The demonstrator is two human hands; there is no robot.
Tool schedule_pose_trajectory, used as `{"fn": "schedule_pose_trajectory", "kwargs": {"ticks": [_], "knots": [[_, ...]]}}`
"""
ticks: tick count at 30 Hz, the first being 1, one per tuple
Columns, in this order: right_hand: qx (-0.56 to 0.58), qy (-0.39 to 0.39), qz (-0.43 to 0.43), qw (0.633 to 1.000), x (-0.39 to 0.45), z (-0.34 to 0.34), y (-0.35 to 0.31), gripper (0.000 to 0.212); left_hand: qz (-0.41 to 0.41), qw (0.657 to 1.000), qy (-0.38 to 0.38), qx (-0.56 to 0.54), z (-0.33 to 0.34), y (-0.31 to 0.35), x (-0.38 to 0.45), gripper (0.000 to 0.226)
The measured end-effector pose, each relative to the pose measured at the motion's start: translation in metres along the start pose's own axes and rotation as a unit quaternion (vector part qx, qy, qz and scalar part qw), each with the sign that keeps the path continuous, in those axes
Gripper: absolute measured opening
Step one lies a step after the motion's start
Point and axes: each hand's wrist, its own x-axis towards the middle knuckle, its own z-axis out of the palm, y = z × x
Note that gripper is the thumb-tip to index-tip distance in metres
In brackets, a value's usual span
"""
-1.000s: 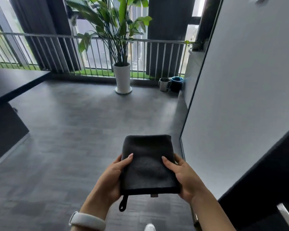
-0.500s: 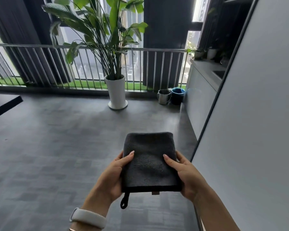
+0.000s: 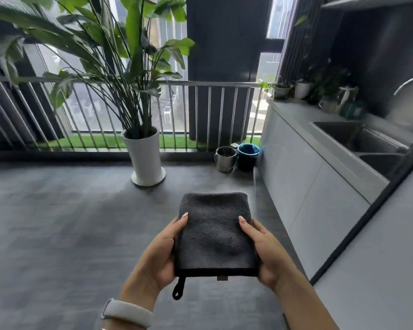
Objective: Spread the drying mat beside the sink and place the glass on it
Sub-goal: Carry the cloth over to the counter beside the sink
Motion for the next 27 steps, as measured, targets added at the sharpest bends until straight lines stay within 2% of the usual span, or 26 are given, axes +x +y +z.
{"fn": "schedule_pose_trajectory", "kwargs": {"ticks": [4,12,21,27], "knots": [[0.017,0.013,-0.014,1.000,0.089,-0.001,-0.050,0.020,-0.018,1.000,-0.016,0.005,0.010,0.048,0.099,0.043],[0.048,0.051,-0.042,0.997,0.277,-0.038,-0.129,0.019,-0.034,0.999,-0.030,0.029,0.029,0.101,0.316,0.031],[0.042,0.076,-0.068,0.994,0.496,-0.091,-0.282,0.023,-0.037,0.996,-0.066,0.041,0.099,0.187,0.577,0.029],[0.060,0.113,-0.084,0.988,0.623,-0.123,-0.350,0.020,-0.059,0.992,-0.092,0.066,0.130,0.228,0.731,0.034]]}}
